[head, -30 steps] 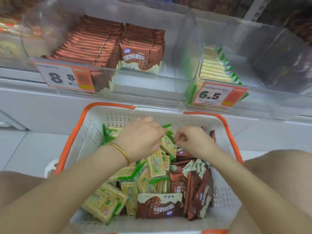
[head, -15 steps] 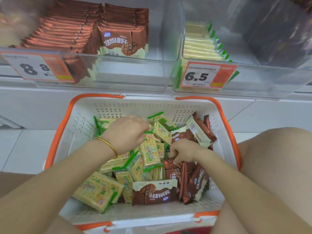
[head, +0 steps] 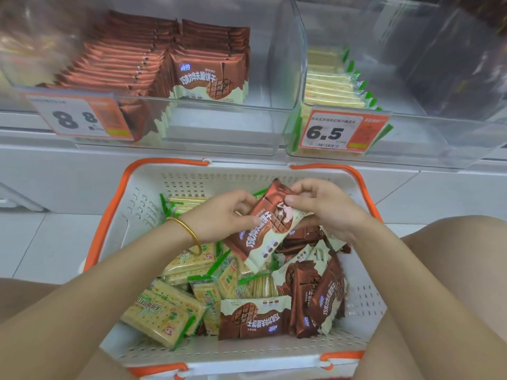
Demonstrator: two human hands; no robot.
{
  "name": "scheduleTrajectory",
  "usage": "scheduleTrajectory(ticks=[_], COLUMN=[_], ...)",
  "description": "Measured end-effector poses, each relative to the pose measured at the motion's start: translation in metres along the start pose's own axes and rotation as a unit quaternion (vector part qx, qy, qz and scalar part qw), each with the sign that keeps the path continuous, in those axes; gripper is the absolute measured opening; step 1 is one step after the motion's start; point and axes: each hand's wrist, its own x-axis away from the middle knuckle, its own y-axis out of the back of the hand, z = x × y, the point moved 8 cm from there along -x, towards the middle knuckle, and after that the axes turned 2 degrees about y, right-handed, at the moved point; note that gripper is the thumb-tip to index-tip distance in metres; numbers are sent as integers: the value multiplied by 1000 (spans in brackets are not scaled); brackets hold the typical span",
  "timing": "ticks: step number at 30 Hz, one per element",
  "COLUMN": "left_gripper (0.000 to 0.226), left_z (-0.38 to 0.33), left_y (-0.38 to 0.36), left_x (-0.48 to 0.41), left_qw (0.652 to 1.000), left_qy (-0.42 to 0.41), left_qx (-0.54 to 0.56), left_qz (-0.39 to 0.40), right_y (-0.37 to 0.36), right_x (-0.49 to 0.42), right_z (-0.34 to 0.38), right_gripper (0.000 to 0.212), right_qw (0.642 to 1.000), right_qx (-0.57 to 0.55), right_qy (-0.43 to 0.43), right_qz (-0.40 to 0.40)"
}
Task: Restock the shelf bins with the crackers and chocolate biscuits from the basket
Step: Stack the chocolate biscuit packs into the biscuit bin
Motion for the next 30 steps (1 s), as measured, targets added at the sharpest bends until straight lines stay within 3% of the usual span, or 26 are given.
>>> scheduleTrajectory(ticks=[5, 7, 10, 12, 15, 20, 23, 26, 28, 30], left_gripper=[11, 11, 14, 16, 19, 24, 40, 65, 62, 52], left_z=[-3, -8, -17, -23, -38, -63, -67, -57, -58, -63], left_y=[18, 26, 42, 56, 82, 139, 166, 195, 202, 195], left_x=[5, 9, 17, 25, 39, 65, 76, 91, 98, 91], left_qw=[999, 999, 999, 998, 995, 969, 933, 871, 839, 820], left_qy=[-7, -15, -39, -56, -87, -171, -218, -249, -249, -252], left_qx=[29, 29, 7, 2, 37, 65, 120, 125, -8, -176], left_qz=[-18, -9, -3, -2, -26, -167, -259, -406, -483, -482], right_y=[-5, -11, -14, -16, -25, -74, -92, -78, -65, -61], right_x=[3, 7, 14, 18, 22, 18, 3, -18, -39, -65], right_z=[-6, -3, 21, 49, 102, 174, 207, 250, 269, 269], right_gripper=[3, 17, 35, 39, 49, 25, 16, 18, 23, 26], right_qw=[989, 989, 999, 983, 958, 919, 891, 885, 857, 814], right_qx=[-147, -148, 17, 151, 237, 323, 380, 391, 450, 528], right_qy=[-22, -21, 51, 98, 162, 203, 209, 245, 251, 226], right_qz=[-4, 8, 1, -23, -30, 102, 134, 51, -29, -85])
